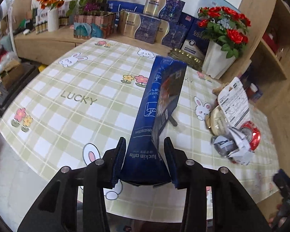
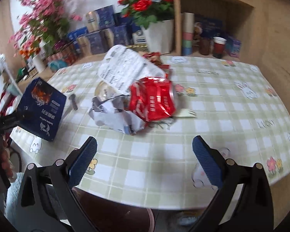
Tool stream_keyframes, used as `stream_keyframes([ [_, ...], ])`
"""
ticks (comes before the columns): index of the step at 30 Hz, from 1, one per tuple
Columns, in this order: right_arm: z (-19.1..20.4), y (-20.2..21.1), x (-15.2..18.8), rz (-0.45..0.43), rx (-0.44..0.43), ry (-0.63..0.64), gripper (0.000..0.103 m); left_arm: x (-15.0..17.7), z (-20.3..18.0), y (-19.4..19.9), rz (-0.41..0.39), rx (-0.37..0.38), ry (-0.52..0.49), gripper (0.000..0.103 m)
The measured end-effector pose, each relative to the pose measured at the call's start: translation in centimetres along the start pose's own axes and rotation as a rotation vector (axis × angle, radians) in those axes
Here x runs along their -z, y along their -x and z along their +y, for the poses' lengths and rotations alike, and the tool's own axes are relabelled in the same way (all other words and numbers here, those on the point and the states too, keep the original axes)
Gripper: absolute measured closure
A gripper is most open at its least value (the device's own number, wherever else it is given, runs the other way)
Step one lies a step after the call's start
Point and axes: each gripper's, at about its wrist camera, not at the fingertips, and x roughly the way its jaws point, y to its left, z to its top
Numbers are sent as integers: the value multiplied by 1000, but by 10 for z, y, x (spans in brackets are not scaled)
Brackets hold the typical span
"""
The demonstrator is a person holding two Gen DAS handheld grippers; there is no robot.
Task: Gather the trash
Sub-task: 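Lift the blue box with the left tool while the right tool grasps the white paper wrapper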
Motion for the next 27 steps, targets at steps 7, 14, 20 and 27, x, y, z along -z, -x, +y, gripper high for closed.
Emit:
stream_keyframes([
  [7, 53, -40, -22, 1, -21, 319, 8, -8, 14, 16, -56, 7, 6, 64],
  [14, 100, -107, -33, 107, 41, 561, 24, -7, 28, 30, -83, -36, -67, 64],
  [20, 91, -124, -45, 182, 5, 426, 51, -1, 48, 37, -72, 3, 4, 64],
  [27, 59, -92, -65, 112, -279, 56, 53, 3, 51, 40, -80, 48, 48, 64],
])
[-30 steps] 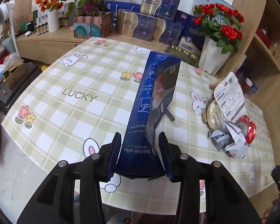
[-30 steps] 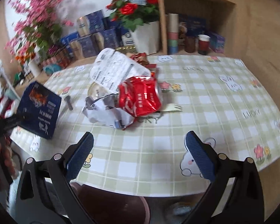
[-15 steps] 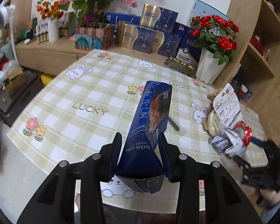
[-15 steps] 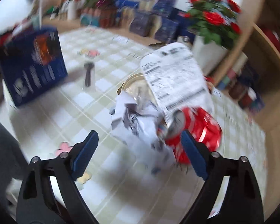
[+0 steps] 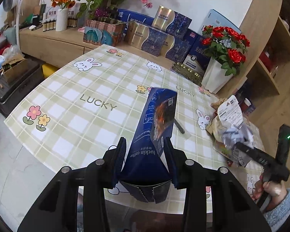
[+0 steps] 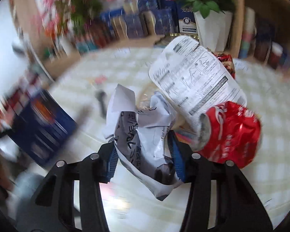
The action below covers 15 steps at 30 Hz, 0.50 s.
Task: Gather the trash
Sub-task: 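Lift the blue box with the left tool while the right tool grasps the white paper wrapper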
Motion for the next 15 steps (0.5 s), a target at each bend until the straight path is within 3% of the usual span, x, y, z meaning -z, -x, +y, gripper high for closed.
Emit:
stream_keyframes([
  [3, -4, 11, -5, -40, -46, -91, 53, 2, -5, 5, -11, 4, -13, 64],
  [10, 1, 33, -9, -104, 177, -31, 53, 7, -11, 7, 0, 16, -18, 64],
  [15, 1, 61, 5, -160, 158, -38, 53, 8, -15, 12, 10, 45, 0, 64],
])
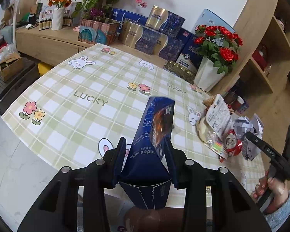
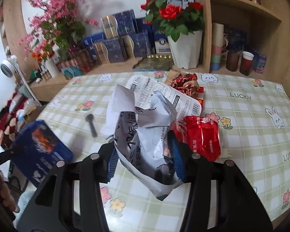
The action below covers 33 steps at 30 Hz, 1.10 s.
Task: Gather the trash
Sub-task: 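Lift the blue box with the left tool while the right tool grasps the white paper wrapper, then lower the white wrapper into the brown bin and open the right tool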
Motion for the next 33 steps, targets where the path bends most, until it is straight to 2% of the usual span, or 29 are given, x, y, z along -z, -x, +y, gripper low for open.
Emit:
stream_keyframes([
  [5, 4, 35, 27, -36, -63, -33, 53, 0, -17, 17, -17, 37, -35, 64],
  [9, 4, 52, 61, -21, -97, -102, 53, 5, -27, 20, 6, 72, -46, 64],
  [15, 0, 62, 99, 8, -91, -172, 53, 18, -39, 9, 84, 123, -37, 64],
  [21, -6, 85, 135, 20, -91, -219, 53, 31, -65, 30, 77, 169, -119, 64],
  [28, -2, 85, 189, 128, -120, -275, 53, 47, -81, 53, 92, 228, -160, 64],
  [33, 7, 73, 215, 204, -124, -270, 53, 60, -83, 65, 95, 234, -178, 64],
])
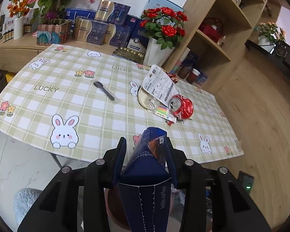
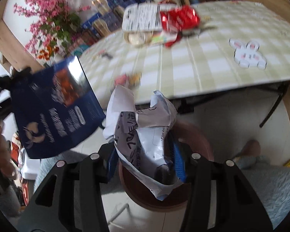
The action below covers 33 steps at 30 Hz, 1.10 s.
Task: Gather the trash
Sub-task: 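Lower the white wrapper into the brown bin and open the right tool, then lower the blue box into the brown bin and open the left tool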
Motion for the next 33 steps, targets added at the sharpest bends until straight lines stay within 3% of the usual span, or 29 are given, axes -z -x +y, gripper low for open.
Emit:
stream_keyframes([
  [5, -9, -35, 21, 103, 44, -49, 53, 16, -1, 6, 15, -7, -4, 64],
  [10, -6, -45, 29, 129, 89, -21, 50, 28, 0, 13, 4, -42, -33, 64],
  [12, -4, -43, 26, 112, 99, -18, 41, 31, 1, 11, 14, -44, -34, 64],
  [14, 1, -39, 24, 81, 121, 13, 19, 33, 1, 9, 27, -37, -31, 64],
  [15, 3, -37, 23, 73, 123, 23, 17, 34, 1, 6, 38, -30, -28, 64],
  [23, 8, -2, 2, -56, 163, 92, 6, 41, -4, -6, 70, -46, -67, 64],
  [26, 8, 16, -6, -103, 143, 119, 6, 45, -4, -13, 98, -34, -72, 64],
  [33, 0, 51, -27, -224, 202, 101, 6, 55, -5, -30, 155, -42, -108, 64],
])
